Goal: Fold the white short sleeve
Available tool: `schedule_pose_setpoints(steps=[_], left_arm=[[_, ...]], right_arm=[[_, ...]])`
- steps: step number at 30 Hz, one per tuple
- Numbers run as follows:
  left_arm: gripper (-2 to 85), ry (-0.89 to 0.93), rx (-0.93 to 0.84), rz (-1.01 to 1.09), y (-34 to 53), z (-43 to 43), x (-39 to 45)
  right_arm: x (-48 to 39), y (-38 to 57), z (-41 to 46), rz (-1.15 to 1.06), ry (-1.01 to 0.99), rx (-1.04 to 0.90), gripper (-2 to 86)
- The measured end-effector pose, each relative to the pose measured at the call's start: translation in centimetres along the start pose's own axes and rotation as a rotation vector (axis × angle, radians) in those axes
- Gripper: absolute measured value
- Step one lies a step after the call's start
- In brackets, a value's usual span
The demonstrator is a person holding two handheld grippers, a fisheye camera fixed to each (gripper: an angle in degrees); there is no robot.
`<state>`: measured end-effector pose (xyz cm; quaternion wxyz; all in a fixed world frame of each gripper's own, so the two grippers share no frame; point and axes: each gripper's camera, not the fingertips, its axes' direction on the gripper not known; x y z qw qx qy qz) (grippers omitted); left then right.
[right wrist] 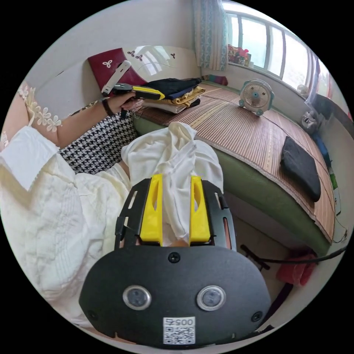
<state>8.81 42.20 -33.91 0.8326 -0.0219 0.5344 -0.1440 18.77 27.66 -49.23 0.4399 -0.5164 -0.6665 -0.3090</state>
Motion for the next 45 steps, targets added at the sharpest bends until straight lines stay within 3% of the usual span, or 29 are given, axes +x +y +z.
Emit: schedule_pose_setpoints(steps=[8,14,22,37,45], left_arm=[[4.6,0.029,-0.033,-0.06,0.0,1.6,1.7],[5.2,0.024,-0.081,-0.099,-1.2,4.0,2.4],[5.9,0.048,-0.133,-0.077,-3.3,7.5,3.6],[8.4,0.286,-0.215,0.115,-12.7,16.9,7.2],[8.5,0.303,-0.415,0.277,-15.1,21.5,10.8]], right_arm=[[-0.4,0.9,1.9,-0.035,0.003,-0.113,2.9],[1.1,0.3,-1.9,0.045,0.131,-0.002,-1.3],[4.9,0.2,-7.9,0.398,0.361,0.236,-1.3],[5.7,-0.6,-5.8,0.439,0.423,0.102,-1.3],[4.9,-0.3,-5.5,0.444,0.423,0.072,-1.3]])
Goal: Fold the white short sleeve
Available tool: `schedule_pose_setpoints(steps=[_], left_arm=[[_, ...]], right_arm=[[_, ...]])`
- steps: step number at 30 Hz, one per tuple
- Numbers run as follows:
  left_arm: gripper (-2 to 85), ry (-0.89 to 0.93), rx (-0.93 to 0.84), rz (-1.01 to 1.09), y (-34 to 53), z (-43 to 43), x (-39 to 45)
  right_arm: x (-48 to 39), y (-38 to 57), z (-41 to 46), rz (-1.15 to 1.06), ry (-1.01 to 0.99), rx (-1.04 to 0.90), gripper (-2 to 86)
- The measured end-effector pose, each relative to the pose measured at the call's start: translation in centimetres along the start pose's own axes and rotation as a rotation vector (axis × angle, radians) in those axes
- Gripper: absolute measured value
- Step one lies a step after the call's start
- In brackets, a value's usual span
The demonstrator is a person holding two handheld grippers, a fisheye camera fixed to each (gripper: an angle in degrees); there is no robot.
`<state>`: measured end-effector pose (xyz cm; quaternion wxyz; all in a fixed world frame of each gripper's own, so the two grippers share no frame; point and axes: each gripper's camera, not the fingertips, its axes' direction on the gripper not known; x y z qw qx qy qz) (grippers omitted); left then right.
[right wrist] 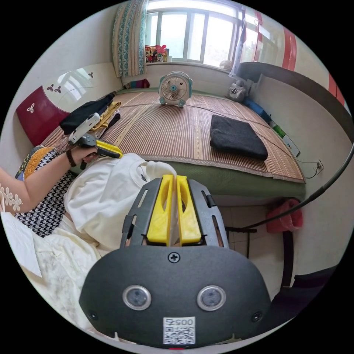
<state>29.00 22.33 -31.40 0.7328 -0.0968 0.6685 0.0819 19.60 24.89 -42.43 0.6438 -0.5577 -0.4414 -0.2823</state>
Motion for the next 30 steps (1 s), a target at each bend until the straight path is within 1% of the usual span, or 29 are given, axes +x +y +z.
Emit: schedule_pose_setpoints(steps=[5,9,14,16,18,19,23,26,30], left_arm=[[8.0,-0.008,-0.002,-0.015,0.4,-0.7,0.8],[5.3,-0.004,0.001,-0.027,1.7,-2.1,1.8],[4.4,-0.083,0.069,-0.055,5.1,-5.9,3.3],[4.3,-0.103,0.132,-0.087,7.1,-8.3,3.7],[4.1,-0.141,0.246,-0.125,10.4,-12.6,4.0],[4.1,-0.156,0.277,-0.136,11.3,-13.9,4.1],[4.0,-0.256,0.487,-0.211,18.0,-23.9,4.5],[4.0,-0.332,0.641,-0.248,22.9,-31.6,5.4],[3.6,-0.439,0.871,-0.306,29.6,-42.4,7.6]], right_arm=[[-0.5,0.8,-0.6,0.0,-0.002,-0.008,-1.3],[-1.3,1.9,-1.7,-0.007,0.005,-0.005,-1.4],[-2.2,4.1,-4.1,-0.012,0.038,0.005,-1.3],[-2.4,5.3,-5.5,-0.015,0.058,0.012,-1.4],[-2.7,6.3,-6.6,-0.029,0.074,0.019,-1.4],[-2.9,6.8,-7.4,-0.049,0.09,0.03,-1.3],[-3.5,7.6,-10.3,-0.085,0.121,0.103,-1.3],[-3.9,6.9,-13.5,-0.09,0.14,0.208,-1.3],[-4.9,4.6,-20.4,-0.103,0.189,0.439,-1.3]])
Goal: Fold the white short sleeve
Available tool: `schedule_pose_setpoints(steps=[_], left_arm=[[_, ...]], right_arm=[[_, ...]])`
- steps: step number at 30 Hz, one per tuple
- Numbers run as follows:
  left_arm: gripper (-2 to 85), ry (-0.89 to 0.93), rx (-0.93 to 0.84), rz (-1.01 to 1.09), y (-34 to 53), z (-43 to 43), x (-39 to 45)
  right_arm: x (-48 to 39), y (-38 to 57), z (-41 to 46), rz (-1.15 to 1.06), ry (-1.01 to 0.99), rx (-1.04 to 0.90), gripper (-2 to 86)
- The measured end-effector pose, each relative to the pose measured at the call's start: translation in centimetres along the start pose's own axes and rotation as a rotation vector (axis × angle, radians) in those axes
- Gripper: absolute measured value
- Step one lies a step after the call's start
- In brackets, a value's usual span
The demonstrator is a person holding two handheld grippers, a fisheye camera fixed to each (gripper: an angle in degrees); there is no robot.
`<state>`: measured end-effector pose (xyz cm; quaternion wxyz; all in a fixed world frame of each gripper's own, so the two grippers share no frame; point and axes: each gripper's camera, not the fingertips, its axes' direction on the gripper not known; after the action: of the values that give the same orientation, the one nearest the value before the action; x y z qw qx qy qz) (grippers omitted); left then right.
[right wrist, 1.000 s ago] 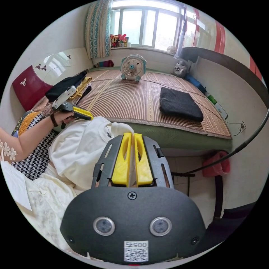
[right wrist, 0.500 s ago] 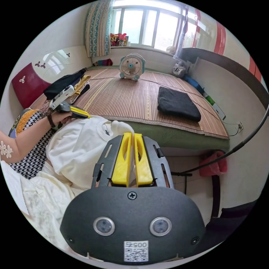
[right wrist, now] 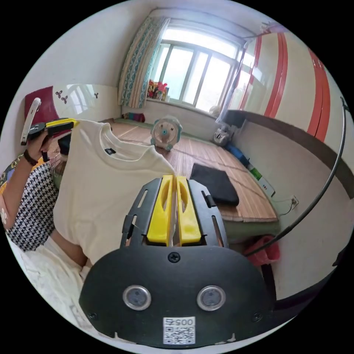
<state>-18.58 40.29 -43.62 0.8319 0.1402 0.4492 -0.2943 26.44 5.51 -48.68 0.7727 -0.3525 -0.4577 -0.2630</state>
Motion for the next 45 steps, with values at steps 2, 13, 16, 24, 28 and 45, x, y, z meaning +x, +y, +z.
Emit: schedule_pose_setpoints(steps=[2,13,16,24,28,45], left_arm=[[3.4,-0.037,0.099,-0.029,-1.7,-5.0,-1.2],[3.0,-0.118,0.545,-0.138,-6.0,-29.2,-2.3],[3.0,-0.127,0.623,-0.145,-5.4,-33.3,-1.8],[3.3,-0.083,0.709,-0.176,-3.8,-39.2,-3.0],[3.3,-0.106,0.688,-0.164,-3.5,-38.9,-2.8],[3.9,-0.127,0.3,-0.255,-1.3,-17.7,-2.2]], right_arm=[[0.2,-2.4,-3.1,0.009,0.03,0.123,-1.3],[2.6,-7.7,-23.7,0.261,0.086,0.648,-1.4],[2.4,-6.9,-27.4,0.256,0.125,0.718,-1.4],[2.6,-5.5,-32.1,0.182,0.129,0.763,-1.4],[2.3,-5.5,-31.2,0.158,0.125,0.731,-1.4],[1.8,-8.4,-12.6,0.159,0.047,0.378,-1.3]])
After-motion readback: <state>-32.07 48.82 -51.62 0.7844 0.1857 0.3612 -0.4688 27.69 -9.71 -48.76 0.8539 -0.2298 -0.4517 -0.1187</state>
